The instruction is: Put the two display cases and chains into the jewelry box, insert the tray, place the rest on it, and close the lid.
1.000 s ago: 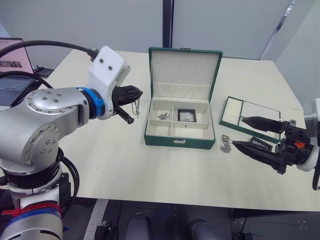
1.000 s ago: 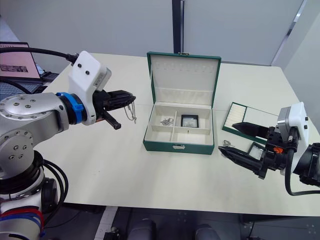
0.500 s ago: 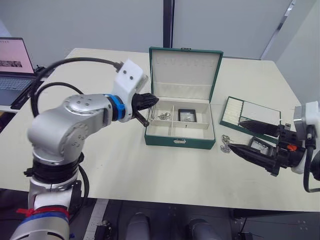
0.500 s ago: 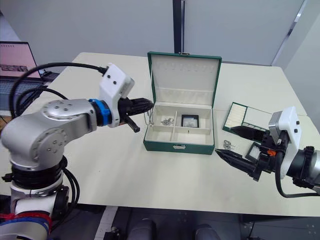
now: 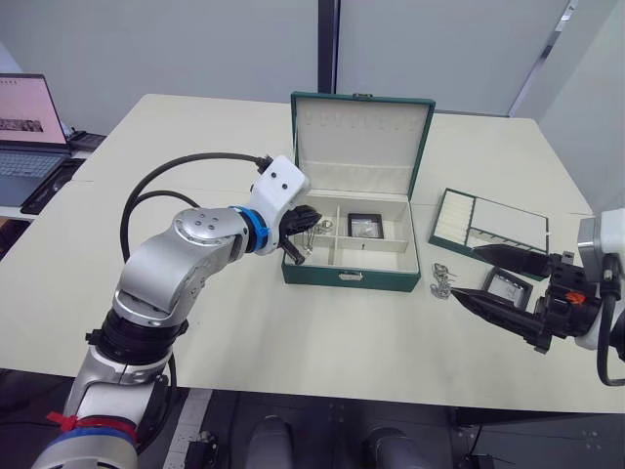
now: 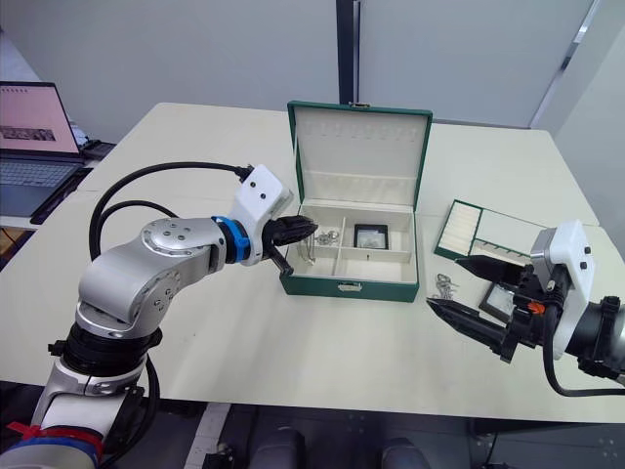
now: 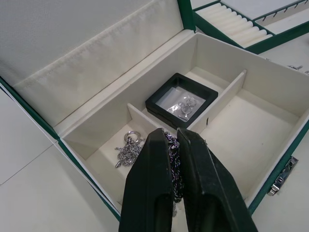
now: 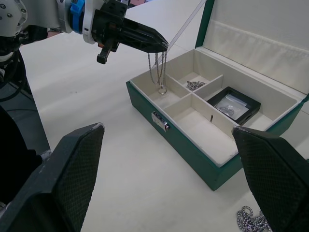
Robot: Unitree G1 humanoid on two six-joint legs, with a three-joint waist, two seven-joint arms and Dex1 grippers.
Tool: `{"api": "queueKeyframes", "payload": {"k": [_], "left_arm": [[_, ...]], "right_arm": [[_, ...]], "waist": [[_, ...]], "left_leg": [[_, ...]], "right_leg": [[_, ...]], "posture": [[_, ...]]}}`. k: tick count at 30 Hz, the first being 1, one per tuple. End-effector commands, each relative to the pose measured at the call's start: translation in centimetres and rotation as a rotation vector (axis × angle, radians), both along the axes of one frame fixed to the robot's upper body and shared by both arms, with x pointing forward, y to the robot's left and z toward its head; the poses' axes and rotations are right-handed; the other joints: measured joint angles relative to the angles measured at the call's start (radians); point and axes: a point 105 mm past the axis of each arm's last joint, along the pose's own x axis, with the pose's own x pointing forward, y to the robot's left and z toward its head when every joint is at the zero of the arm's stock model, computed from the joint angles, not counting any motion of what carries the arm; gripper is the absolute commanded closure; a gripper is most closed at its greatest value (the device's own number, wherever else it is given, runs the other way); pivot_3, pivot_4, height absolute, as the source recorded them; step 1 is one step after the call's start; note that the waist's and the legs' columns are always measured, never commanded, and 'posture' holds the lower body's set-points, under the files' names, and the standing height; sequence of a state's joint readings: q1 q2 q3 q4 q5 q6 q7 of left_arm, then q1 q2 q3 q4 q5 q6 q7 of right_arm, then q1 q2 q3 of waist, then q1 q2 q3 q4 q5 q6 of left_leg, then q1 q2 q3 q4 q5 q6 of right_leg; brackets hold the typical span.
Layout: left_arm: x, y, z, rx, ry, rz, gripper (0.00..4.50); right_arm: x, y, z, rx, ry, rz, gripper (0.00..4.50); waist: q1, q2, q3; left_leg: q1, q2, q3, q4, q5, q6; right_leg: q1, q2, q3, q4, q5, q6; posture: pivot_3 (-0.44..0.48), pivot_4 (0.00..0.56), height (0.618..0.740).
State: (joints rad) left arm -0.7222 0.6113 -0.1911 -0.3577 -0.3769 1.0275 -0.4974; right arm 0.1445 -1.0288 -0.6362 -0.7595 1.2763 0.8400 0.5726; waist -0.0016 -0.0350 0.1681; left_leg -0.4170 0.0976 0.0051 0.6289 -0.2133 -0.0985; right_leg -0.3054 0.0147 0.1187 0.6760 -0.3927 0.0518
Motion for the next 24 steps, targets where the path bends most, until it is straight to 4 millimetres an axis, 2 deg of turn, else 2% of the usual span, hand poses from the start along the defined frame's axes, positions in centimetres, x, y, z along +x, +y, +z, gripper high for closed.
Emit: {"api": "queueKeyframes", "payload": {"k": [1,10,17,24], "left_arm": [[0.5,-0.4,-0.1,0.008,-0.044,0.0,4.49],[1.2,-0.9,-1.6,-0.006,-0.021,-0.006,4.49],[0.9,-1.1,-2.9,0.003,0.012,-0.024,4.49],[0.9,-0.7,-3.1,0.011,0.014,-0.014,4.49]], "right_arm": [[-0.4,-0.1,0.8,-0.007,-0.055,0.007,0.0],[-0.4,-0.3,0.9,-0.016,-0.068,0.007,0.0],[-0.2,-0.3,1.2,-0.023,-0.075,0.003,0.0],[-0.2,-0.2,1.1,-0.025,-0.075,0.002,0.0]], "waist": [[0.0,0.0,0.0],[0.0,0.0,0.0],[0.0,0.0,0.0],[0.0,0.0,0.0]], "left_leg": [[0.0,0.0,0.0,0.0,0.0,0.0],[0.0,0.0,0.0,0.0,0.0,0.0],[0.0,0.0,0.0,0.0,0.0,0.0],[0.0,0.0,0.0,0.0,0.0,0.0]], "right_leg": [[0.0,0.0,0.0,0.0,0.0,0.0],[0.0,0.0,0.0,0.0,0.0,0.0],[0.0,0.0,0.0,0.0,0.0,0.0],[0.0,0.0,0.0,0.0,0.0,0.0]], "posture": [[0.0,0.15,0.74],[0.0,0.15,0.74],[0.0,0.15,0.74],[0.0,0.15,0.74]]}}
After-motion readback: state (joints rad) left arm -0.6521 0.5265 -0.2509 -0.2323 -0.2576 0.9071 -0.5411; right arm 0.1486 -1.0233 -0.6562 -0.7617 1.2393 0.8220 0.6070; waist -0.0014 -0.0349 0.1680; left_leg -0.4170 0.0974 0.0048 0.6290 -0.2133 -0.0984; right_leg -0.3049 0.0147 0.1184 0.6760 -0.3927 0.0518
